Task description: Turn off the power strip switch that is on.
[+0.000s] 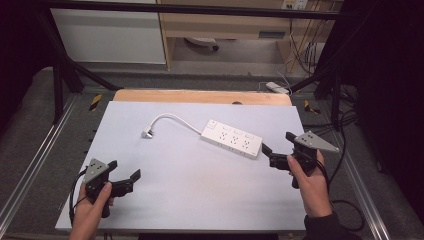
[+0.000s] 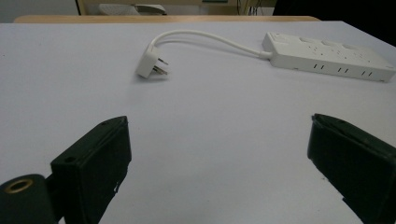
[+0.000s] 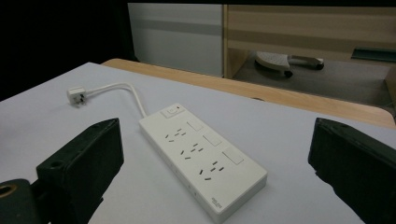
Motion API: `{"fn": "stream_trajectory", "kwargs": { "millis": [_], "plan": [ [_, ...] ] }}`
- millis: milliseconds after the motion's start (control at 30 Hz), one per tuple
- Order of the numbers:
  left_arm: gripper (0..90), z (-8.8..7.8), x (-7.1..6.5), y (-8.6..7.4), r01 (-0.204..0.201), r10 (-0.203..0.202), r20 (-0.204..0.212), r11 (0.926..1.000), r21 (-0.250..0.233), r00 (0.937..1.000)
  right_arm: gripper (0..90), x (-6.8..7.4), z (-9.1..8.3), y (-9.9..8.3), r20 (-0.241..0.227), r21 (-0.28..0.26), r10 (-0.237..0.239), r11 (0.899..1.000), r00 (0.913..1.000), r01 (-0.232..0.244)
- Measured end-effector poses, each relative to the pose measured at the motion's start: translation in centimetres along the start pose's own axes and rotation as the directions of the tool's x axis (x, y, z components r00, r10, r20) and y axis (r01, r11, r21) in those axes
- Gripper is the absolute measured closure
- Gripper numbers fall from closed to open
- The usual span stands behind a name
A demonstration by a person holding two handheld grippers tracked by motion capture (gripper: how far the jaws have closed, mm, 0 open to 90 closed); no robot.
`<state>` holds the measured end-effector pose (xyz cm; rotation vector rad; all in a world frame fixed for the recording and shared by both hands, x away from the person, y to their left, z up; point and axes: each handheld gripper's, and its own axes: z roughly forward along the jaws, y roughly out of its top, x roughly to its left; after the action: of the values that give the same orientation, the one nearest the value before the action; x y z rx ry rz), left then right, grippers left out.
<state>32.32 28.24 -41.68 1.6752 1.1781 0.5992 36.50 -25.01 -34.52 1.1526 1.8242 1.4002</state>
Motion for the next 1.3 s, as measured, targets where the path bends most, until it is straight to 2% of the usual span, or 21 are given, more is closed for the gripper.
{"fn": "stream_trajectory", "kwargs": {
  "millis": [467, 733, 900, 967, 1167, 1300],
  "plan": [
    [6.3, -0.1, -0.1, 0.0, -0.001, 0.001, 0.002, 1.0000, -0.002, 1.0000, 4.0, -1.3, -1.9, -2.3, 0.007, -0.055, -0.035, 0.998, 0.9994, 0.036],
    [6.3, -0.8, -0.1, -0.3, -0.003, 0.003, 0.003, 1.0000, -0.004, 1.0000, 2.2, -1.8, -2.3, -4.6, 0.025, -0.049, -0.066, 0.997, 0.9975, 0.067],
    [6.3, -0.8, -0.1, -0.4, -0.001, 0.001, 0.002, 1.0000, -0.003, 1.0000, 1.8, -1.9, -2.0, -6.1, 0.016, -0.030, -0.083, 0.996, 0.9964, 0.084],
    [6.3, -0.7, -0.2, -0.4, -0.005, 0.005, 0.002, 1.0000, -0.001, 1.0000, 1.7, -1.9, -1.6, -6.7, -0.005, -0.018, -0.067, 0.998, 0.9977, 0.067],
    [6.3, -0.7, -0.1, -0.4, -0.006, 0.006, 0.004, 1.0000, 0.002, 1.0000, 1.8, -1.8, 0.3, -9.0, -0.054, 0.070, -0.038, 0.997, 0.9978, 0.042],
    [6.3, -0.7, -0.2, -0.3, -0.010, 0.010, 0.004, 0.9999, 0.003, 0.9999, 2.2, -1.5, 1.7, -9.9, -0.089, 0.121, -0.021, 0.992, 0.9958, 0.032]
  ]
}}
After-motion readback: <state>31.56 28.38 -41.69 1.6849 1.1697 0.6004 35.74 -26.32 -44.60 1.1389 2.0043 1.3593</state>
